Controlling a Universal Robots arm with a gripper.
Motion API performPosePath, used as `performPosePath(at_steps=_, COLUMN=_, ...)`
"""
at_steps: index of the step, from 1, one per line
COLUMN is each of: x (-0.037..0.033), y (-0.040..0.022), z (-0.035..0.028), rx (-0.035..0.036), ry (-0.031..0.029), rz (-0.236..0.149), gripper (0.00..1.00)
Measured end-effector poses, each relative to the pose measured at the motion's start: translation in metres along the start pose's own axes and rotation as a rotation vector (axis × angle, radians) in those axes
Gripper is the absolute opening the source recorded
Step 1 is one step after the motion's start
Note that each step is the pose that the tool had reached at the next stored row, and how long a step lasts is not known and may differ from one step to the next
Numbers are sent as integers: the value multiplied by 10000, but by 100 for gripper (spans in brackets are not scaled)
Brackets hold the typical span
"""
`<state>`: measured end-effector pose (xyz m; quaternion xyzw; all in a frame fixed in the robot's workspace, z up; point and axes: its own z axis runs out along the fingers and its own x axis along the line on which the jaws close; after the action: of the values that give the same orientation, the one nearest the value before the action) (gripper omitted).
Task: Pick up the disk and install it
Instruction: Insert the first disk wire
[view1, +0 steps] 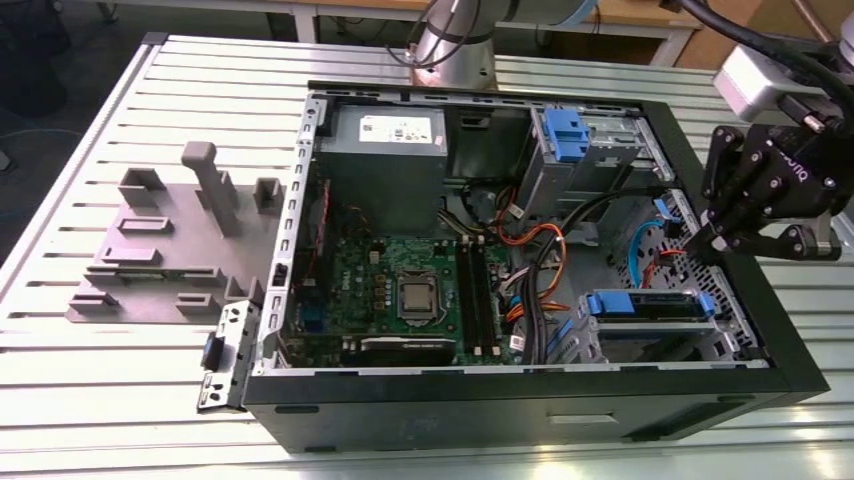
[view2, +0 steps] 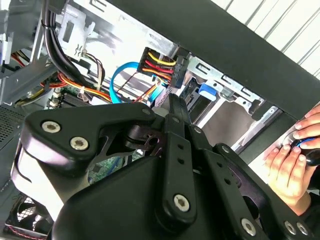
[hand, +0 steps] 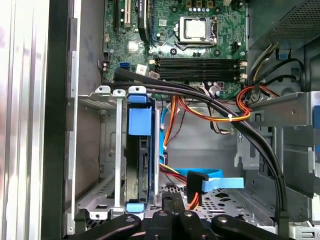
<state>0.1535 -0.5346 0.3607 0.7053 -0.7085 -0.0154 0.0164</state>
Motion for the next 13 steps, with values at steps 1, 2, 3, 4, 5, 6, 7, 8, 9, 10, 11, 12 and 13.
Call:
performPosePath(at_steps=1, x=-10, y=-4, z=0, rx=-4, ry=0, rz=-5, gripper=11)
performPosePath(at_steps=2, x=-20, y=-7, z=1, rx=-11, ry=7, rz=-5, gripper=11)
performPosePath(at_steps=3, x=-31, y=-9, z=2, rx=-22, ry=21, rz=-5, gripper=11)
performPosePath(at_steps=4, x=-41, y=-11, z=3, rx=-31, ry=39, rz=-5, gripper=11)
performPosePath(at_steps=5, x=-52, y=-12, z=4, rx=-38, ry=52, rz=-5, gripper=11)
performPosePath(at_steps=6, x=-59, y=-14, z=5, rx=-45, ry=68, rz=-7, gripper=11)
performPosePath(at_steps=7, x=-62, y=-14, z=6, rx=-60, ry=102, rz=-15, gripper=11)
performPosePath(at_steps=8, x=-62, y=-15, z=8, rx=-81, ry=147, rz=-34, gripper=11)
performPosePath(at_steps=9, x=-62, y=-15, z=8, rx=-102, ry=202, rz=-66, gripper=11)
performPosePath(at_steps=10, x=-63, y=-15, z=7, rx=-123, ry=259, rz=-101, gripper=11)
performPosePath(at_steps=11, x=-62, y=-14, z=8, rx=-142, ry=311, rz=-134, gripper=11)
performPosePath(at_steps=12, x=-62, y=-15, z=8, rx=-158, ry=354, rz=-162, gripper=11)
performPosePath(at_steps=13, x=-62, y=-16, z=9, rx=-169, ry=380, rz=-178, gripper=11)
